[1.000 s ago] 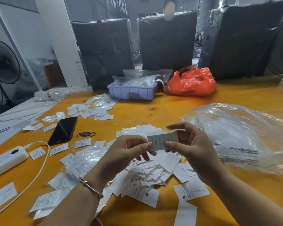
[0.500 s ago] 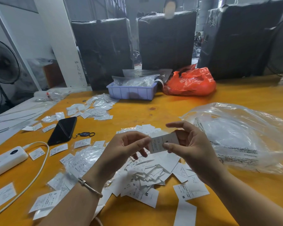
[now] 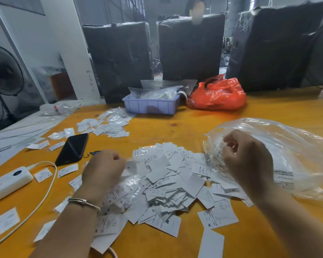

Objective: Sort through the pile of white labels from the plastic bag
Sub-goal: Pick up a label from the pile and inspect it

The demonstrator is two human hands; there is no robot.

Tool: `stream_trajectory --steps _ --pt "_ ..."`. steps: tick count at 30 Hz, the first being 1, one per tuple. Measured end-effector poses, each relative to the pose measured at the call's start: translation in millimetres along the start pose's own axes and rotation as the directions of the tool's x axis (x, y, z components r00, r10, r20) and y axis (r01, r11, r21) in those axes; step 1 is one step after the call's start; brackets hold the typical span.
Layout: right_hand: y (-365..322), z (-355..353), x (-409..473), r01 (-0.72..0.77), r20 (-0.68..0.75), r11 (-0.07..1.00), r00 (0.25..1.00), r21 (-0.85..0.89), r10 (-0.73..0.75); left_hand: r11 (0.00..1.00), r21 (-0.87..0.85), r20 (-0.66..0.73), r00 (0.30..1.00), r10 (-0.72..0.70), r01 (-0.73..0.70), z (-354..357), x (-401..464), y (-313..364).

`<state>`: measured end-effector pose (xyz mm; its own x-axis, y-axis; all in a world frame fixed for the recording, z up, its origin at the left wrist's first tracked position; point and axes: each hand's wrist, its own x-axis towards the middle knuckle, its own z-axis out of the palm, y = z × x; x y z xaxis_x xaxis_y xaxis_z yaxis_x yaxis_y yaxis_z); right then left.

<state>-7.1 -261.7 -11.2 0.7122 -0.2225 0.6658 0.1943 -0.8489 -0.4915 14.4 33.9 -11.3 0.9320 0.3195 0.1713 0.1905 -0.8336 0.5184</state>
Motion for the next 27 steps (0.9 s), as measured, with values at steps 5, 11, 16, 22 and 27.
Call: stream_trajectory --steps 5,11,16,22,27 --pt "27 1 12 -0.069 0.291 0.858 0.925 -0.509 0.247 0.965 0.251 0.094 0.991 -0.098 0.072 -6 8 -12" --pt "39 8 14 -0.031 0.363 0.778 0.872 -0.627 0.327 0.949 0.315 0.075 0.996 -0.039 0.014 -1 5 -6" --pt "46 8 15 -0.023 0.342 0.783 0.891 -0.622 0.298 0.948 0.319 0.023 1.0 -0.011 0.003 4 6 -12" --pt "48 10 14 -0.007 0.332 0.786 0.904 -0.618 0.269 0.973 0.168 -0.095 0.98 0.176 -0.159 19 1 -1" --pt "47 12 16 -0.031 0.365 0.818 0.885 -0.574 0.29 0.862 -0.094 0.024 0.865 0.502 -0.498 34 -11 12"
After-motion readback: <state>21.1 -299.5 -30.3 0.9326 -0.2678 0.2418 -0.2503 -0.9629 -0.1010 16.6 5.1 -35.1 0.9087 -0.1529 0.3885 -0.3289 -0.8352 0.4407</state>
